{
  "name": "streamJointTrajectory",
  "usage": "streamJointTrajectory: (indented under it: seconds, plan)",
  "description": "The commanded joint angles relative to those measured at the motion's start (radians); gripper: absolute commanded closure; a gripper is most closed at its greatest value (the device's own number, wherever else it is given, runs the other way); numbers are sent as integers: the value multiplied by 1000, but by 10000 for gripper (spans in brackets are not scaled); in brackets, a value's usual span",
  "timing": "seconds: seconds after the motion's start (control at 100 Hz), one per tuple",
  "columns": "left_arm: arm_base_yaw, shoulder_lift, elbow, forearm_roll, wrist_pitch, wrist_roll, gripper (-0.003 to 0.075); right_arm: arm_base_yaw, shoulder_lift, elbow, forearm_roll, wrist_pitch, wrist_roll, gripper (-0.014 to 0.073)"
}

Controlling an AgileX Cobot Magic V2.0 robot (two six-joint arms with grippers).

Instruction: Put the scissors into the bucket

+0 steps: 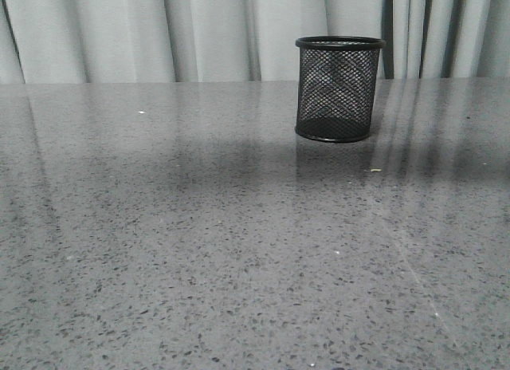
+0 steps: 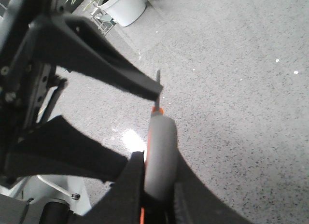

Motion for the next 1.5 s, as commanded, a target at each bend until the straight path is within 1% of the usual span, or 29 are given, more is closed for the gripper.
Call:
streamJointTrajectory:
  seconds: [0.0,0.08,0.17,0.38,0.5,0.62,0.65,0.7,0.83,0.909,1.029,1.249,1.329,1.489]
  plan:
    - [-7,-53,-34,-40,-53,-67,216,-3,-27,-39,47,-19,-19,666]
    - [1,-65,-34,-35,-53,-120,218,-8,-27,-57,14,-30,-19,666]
    - [31,-92,-34,-27,-53,-213,218,-28,-27,-89,-45,-32,-6,636]
    - [181,-159,-34,-31,-55,-414,220,-123,-32,-183,-204,-45,137,636]
    - [276,-195,-34,-45,-55,-499,243,-159,-37,-253,-362,-48,253,636]
    - [367,-221,-34,-98,-50,-535,283,-161,-37,-330,-601,-24,400,636]
    - [391,-226,-34,-116,-50,-535,292,-161,-37,-350,-644,-10,428,636]
    - [423,-233,-34,-155,-50,-535,302,-161,-37,-382,-712,26,473,636]
    - [488,-241,-34,-243,-50,-535,302,-161,-35,-446,-833,116,555,636]
    - [512,-241,-34,-286,-46,-535,302,-161,-29,-480,-861,172,567,636]
    - [516,-241,-34,-290,-46,-535,302,-152,-11,-505,-876,240,568,636]
    - [516,-241,-34,-290,-46,-535,302,-100,39,-511,-929,264,571,636]
    - [516,-241,-34,-290,-44,-535,302,-78,55,-532,-945,257,571,636]
    - [516,-241,-34,-294,-42,-535,302,-52,112,-591,-1017,277,601,636]
